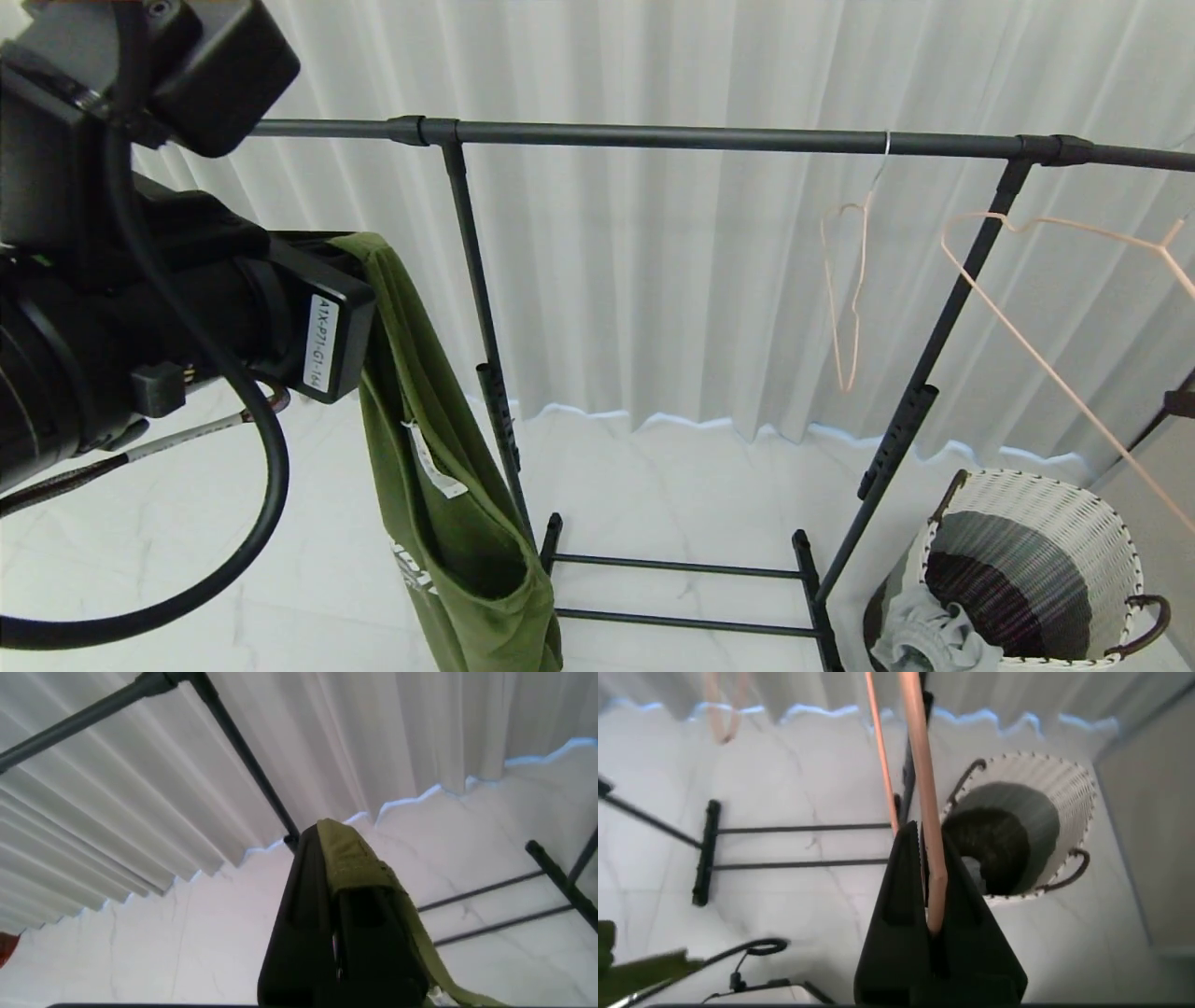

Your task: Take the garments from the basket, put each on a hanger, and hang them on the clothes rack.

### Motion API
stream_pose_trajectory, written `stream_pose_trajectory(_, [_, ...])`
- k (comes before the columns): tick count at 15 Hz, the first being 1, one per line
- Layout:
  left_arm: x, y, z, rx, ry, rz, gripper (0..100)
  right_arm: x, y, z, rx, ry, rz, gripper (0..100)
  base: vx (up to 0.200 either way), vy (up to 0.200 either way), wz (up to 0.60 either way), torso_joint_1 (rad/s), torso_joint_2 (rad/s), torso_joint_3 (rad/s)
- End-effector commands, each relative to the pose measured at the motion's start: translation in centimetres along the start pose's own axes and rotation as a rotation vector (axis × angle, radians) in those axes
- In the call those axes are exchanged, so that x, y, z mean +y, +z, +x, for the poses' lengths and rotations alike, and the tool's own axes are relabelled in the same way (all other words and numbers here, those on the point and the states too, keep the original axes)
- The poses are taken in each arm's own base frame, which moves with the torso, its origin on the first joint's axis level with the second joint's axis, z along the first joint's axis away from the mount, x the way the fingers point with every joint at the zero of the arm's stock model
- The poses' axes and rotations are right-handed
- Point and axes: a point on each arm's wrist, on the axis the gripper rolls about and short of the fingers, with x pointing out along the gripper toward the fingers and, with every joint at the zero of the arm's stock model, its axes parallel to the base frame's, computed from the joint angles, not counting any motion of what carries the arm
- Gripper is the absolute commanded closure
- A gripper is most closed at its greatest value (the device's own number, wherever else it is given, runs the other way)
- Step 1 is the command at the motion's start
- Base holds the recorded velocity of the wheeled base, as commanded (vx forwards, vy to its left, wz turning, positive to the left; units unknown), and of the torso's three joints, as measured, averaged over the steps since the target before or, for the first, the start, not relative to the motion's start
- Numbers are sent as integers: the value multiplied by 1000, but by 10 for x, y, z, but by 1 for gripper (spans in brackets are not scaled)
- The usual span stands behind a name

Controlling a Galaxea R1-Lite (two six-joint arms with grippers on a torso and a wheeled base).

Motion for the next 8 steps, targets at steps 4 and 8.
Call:
stream_pose_trajectory(4, [-9, -10, 7, 41, -16, 32, 100, 28, -4, -47, -111, 391, -153, 100, 0, 0, 0, 0, 0, 0])
stream_pose_trajectory(8, [-16, -8, 21, 87, 52, 44, 100, 50, -34, -58, -33, 643, -261, 100, 0, 0, 0, 0, 0, 0])
